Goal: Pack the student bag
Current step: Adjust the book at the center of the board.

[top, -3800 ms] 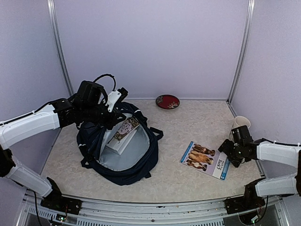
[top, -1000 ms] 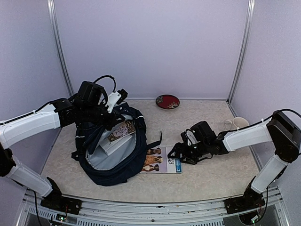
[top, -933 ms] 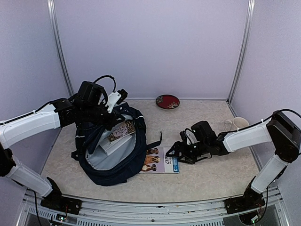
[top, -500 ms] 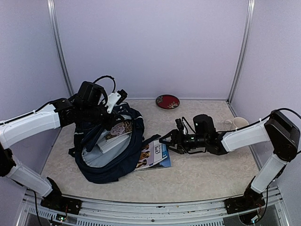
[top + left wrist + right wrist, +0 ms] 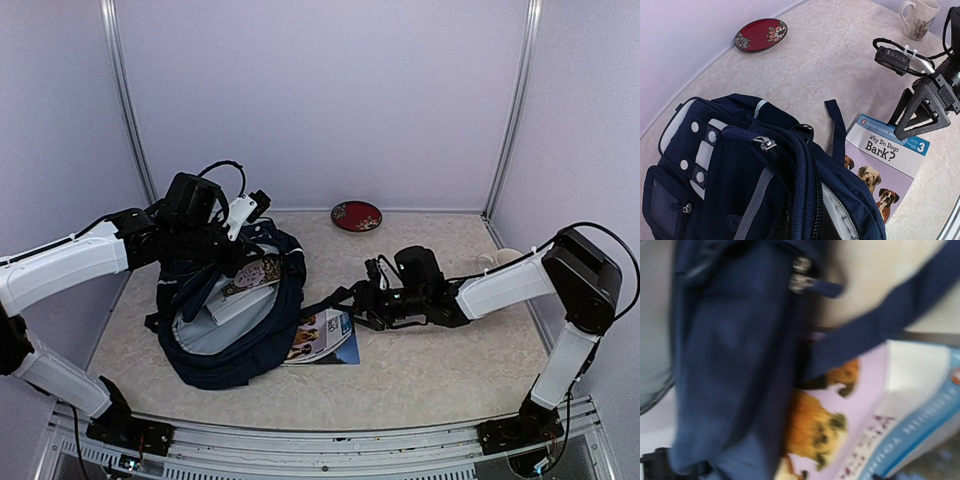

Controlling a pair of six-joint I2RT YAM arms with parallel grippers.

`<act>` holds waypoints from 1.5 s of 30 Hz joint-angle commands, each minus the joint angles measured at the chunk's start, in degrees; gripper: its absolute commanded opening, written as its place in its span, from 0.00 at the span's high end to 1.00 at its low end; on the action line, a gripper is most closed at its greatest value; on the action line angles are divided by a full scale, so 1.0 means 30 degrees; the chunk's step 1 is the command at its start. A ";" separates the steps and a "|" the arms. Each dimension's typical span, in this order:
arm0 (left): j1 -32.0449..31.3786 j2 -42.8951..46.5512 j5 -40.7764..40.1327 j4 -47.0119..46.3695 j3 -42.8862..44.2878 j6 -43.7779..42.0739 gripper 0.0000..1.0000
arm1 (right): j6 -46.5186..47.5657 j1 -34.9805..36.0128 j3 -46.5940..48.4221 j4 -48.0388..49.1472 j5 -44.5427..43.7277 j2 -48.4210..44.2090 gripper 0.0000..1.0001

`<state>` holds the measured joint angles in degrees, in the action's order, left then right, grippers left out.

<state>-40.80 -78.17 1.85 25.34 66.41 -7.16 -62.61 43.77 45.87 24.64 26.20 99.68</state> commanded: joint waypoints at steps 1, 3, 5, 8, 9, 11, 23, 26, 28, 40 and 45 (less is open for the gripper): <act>-0.0054 0.0511 0.1061 -0.2969 0.0509 0.0568 1.00 | -0.0495 0.0819 -0.1137 -0.1417 -0.0258 0.0086 0.37; -0.0054 0.0513 0.1074 -0.2953 0.0510 0.0570 1.00 | -0.0352 0.0875 -0.1404 -0.2319 -0.0671 -0.0069 0.35; -0.0054 0.0500 0.1104 -0.2947 0.0509 0.0565 1.00 | 0.0107 0.0965 -0.1295 -0.3828 -0.1196 -0.0162 0.34; -0.0054 0.0459 0.1084 -0.2942 0.0518 0.0554 1.00 | 0.1481 0.1181 -0.0228 -0.6790 -0.2465 -0.0115 0.31; -0.0054 0.0449 0.1076 -0.2933 0.0539 0.0579 1.00 | 0.2128 0.1261 0.0676 -0.8190 -0.3133 0.0048 0.30; -0.0083 0.0493 0.1055 -0.2924 0.0556 0.0569 1.00 | 0.3539 0.1366 0.2237 -1.0652 -0.4114 0.0596 0.28; 0.0044 0.0464 0.1055 -0.2991 0.0464 0.0500 1.00 | 0.5620 0.2362 0.6161 -1.4006 -0.3376 0.3482 0.23; 0.0049 0.0448 0.1094 -0.2999 0.0478 0.0569 1.00 | 0.4416 0.2314 0.5172 -1.0579 -0.1126 0.3321 0.23; -0.0044 0.0348 0.1102 -0.2999 0.0430 0.0538 1.00 | 0.3364 0.2236 0.4629 -0.8318 -0.0115 0.3175 0.24; -0.0086 0.0307 0.1109 -0.2980 0.0461 0.0458 1.00 | -0.0217 0.1959 0.4956 -0.0966 0.1410 0.3293 0.30; -0.0010 0.0334 0.1055 -0.2984 0.0475 0.0478 1.00 | -0.1106 0.2205 0.4828 0.0148 0.1149 0.3723 0.37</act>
<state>-40.53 -78.17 2.13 24.91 66.41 -7.11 -62.28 49.32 59.53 16.86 27.92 109.30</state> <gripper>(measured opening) 0.080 0.642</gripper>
